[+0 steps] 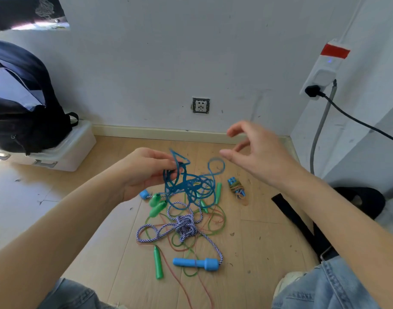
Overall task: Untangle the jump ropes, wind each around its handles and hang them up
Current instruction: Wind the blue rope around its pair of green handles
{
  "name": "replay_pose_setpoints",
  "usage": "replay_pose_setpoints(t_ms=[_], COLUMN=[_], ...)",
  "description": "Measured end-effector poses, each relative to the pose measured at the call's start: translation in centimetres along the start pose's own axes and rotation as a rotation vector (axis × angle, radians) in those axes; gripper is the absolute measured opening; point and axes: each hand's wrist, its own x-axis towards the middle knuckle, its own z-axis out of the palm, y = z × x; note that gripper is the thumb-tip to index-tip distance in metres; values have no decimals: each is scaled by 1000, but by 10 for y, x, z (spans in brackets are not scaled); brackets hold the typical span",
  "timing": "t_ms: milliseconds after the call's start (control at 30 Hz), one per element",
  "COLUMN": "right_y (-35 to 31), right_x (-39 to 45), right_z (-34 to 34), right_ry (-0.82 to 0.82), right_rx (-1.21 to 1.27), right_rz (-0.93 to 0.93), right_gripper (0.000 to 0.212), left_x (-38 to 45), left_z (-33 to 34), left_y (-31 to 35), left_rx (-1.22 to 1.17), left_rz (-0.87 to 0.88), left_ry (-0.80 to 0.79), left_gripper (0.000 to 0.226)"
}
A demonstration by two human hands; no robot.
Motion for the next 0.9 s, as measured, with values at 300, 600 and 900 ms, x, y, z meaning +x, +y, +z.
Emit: replay_pose_setpoints(t_ms=[300,600,900], right_y=[-14,-9,12], right_x=[-10,0,8], right_z=[32,8,-7], right_ry=[-393,-142,153], right_rx=[150,643,385], right_rz=[76,392,464], right_gripper=[48,15,15], left_x=[-6,-1,-5], left_z=[8,-3,-18], left_y=[20,12,22], left_rx=[-432,-449,-502], left_rz=[68,-29,0], left_ry=[-243,13,-206], left_gripper=[20,20,28])
